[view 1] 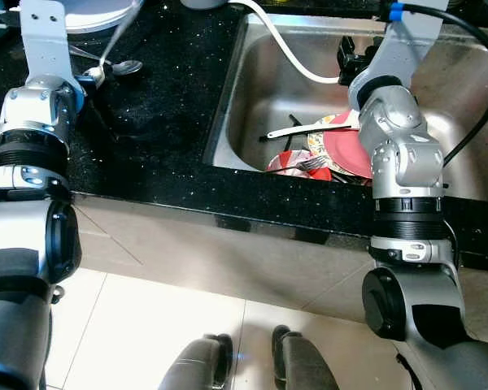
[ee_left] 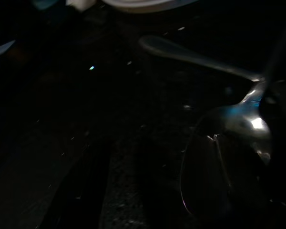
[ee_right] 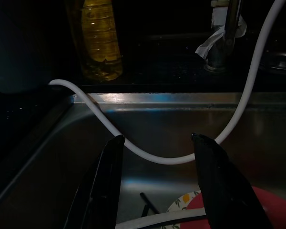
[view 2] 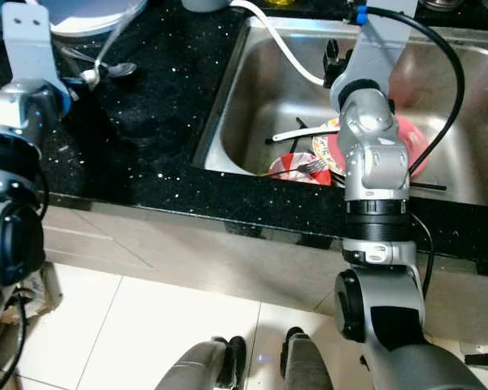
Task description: Kitchen organization
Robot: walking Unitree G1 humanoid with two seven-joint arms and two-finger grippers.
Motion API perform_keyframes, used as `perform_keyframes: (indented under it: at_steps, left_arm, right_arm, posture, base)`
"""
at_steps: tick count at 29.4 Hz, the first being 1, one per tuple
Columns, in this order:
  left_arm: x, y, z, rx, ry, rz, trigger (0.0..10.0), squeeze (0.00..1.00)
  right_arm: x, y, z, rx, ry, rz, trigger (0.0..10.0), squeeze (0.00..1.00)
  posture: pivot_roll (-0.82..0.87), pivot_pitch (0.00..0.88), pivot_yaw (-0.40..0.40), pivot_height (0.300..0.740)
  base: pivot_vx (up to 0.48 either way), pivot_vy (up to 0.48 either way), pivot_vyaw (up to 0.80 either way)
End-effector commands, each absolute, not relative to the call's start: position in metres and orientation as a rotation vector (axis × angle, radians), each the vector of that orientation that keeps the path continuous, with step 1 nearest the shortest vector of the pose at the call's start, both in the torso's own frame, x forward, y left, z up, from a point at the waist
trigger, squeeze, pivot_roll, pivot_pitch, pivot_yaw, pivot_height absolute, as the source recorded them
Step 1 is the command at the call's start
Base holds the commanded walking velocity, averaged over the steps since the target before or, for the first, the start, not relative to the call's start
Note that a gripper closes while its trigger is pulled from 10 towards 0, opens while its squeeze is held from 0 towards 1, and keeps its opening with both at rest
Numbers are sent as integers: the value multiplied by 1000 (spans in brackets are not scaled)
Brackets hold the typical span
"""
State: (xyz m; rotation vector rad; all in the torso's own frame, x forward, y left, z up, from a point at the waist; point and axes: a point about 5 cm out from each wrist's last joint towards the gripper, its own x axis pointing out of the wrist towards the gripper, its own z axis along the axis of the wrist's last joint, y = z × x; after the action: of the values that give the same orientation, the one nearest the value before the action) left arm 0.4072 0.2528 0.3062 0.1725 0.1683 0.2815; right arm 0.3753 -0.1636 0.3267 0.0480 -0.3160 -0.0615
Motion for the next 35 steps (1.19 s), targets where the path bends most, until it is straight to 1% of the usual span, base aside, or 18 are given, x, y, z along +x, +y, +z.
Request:
perform_keyframes:
  at_steps: [1,7,8,9,10,11,12,13,14,16,18,19,21,30,31,32,34,35]
  left_arm:
    - [403,270,298,187,218,301,10000,0]
    - [403,272,292,179,239,292,10000,0]
    - [403,271,282,115,272,254,8000,0]
    - [403,271,282,115,272,254,8000,0]
    - [403,269,273,42,300,215,4667,0]
    - [403,269,273,42,300,215,4667,0]
    - [403,267,265,-17,321,181,3373,0]
    - [403,267,265,-17,321,181,3373,0]
    - [402,264,258,-116,330,132,0,0]
    - [402,264,258,-116,330,132,0,0]
    - [401,262,252,-294,328,69,0,0]
    - [401,262,252,-294,328,69,0,0]
    - [399,263,248,-382,329,51,0,0]
    - [399,265,249,-441,314,46,0,0]
    - [401,264,281,-441,119,-22,0,0]
    - [401,257,303,-393,4,-105,10000,0]
    - [399,239,325,-336,-90,-233,10000,0]
    - [399,239,325,-336,-90,-233,10000,0]
  right_arm:
    - [376,-159,328,57,-323,-44,10000,0]
    - [376,-160,329,55,-325,-44,10000,0]
    - [376,-160,329,54,-326,-44,10000,0]
    - [376,-160,329,54,-326,-44,10000,0]
    - [376,-160,330,54,-328,-43,10000,0]
    - [376,-160,330,54,-328,-43,10000,0]
    - [375,-159,330,54,-329,-42,10000,0]
    - [375,-159,330,54,-329,-42,10000,0]
    - [375,-159,330,53,-330,-41,10000,0]
    - [375,-159,330,53,-330,-41,10000,0]
    - [376,-159,330,53,-330,-39,10000,0]
    - [376,-159,330,53,-330,-39,10000,0]
    - [376,-158,330,53,-329,-37,10000,0]
    - [376,-159,330,54,-328,-37,10000,0]
    - [376,-159,330,53,-326,-38,10000,0]
    - [377,-159,330,53,-325,-37,10000,0]
    - [377,-159,330,53,-324,-36,10000,0]
    - [377,-159,330,53,-324,-36,10000,0]
  posture:
    - [46,225,80,740]
    - [46,225,80,740]
    - [42,218,78,740]
    - [42,218,78,740]
    - [42,218,78,740]
    - [42,218,78,740]
    - [39,213,77,740]
    - [39,213,77,740]
    - [42,213,74,740]
    - [42,213,74,740]
    - [44,215,73,740]
    - [44,215,73,740]
    - [45,219,71,740]
    - [45,224,70,740]
    - [44,227,68,740]
    - [45,227,67,740]
    - [47,228,68,740]
    - [47,228,68,740]
  base:
    - [0,0,0]
    - [0,0,0]
    - [0,0,0]
    - [0,0,0]
    - [0,0,0]
    - [0,0,0]
    - [0,0,0]
    - [0,0,0]
    - [0,0,0]
    - [0,0,0]
    - [0,0,0]
    - [0,0,0]
    - [0,0,0]
    - [0,0,0]
    - [0,0,0]
    - [0,0,0]
    - [0,0,0]
    - [0,0,0]
